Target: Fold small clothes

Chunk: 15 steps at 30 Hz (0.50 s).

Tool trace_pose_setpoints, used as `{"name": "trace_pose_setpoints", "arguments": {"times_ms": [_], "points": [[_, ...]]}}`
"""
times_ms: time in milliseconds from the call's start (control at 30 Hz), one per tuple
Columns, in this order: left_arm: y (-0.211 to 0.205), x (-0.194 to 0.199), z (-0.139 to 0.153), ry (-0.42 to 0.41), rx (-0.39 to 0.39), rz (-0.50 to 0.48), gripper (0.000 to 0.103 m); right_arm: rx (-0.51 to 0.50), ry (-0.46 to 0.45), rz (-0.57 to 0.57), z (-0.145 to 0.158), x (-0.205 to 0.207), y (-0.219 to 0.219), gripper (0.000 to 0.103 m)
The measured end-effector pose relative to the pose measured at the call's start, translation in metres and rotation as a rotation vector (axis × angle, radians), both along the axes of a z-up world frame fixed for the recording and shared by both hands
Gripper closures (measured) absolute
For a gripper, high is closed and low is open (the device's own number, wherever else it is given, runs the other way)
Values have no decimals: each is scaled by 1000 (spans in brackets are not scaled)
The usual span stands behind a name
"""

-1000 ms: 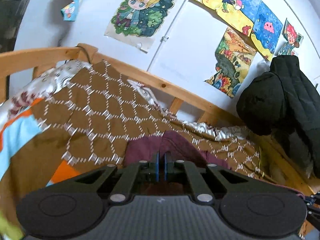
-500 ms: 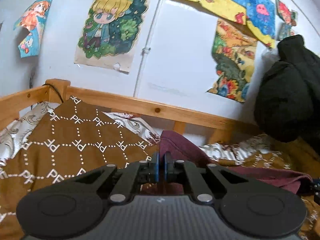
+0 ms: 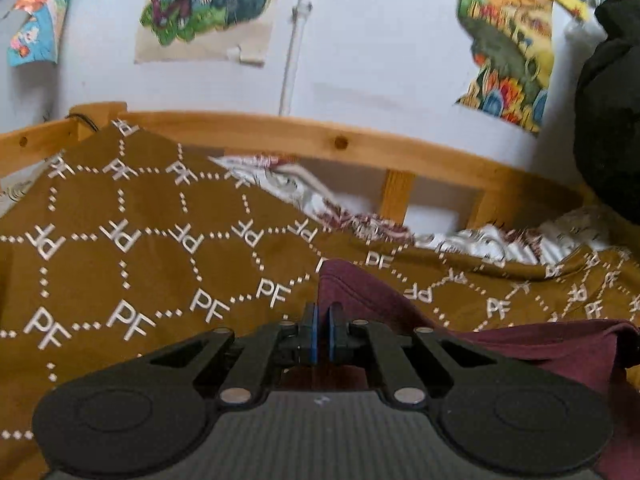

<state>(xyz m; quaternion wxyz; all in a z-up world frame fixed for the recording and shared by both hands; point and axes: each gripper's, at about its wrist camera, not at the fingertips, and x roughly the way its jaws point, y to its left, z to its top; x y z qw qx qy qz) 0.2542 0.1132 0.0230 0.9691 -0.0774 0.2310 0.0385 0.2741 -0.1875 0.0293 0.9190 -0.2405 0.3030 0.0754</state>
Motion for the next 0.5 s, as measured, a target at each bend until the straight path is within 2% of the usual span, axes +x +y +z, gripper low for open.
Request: {"name": "trace_pose_setpoints", "arguments": {"times_ms": [167,333,400,500], "points": [[-2,15,-20,65,27,8,98,52,47,-30,-18,18,-5,98],[0,23,-34,119,32,14,97,62,59,-27,-26,23,-7,96],[0,26,-37,150,31,0,97,68,67,-23,-28,26,-9,91],[-4,25,-36,141,52,-46,93,86,75,-16,-29,29,-12,82]]}}
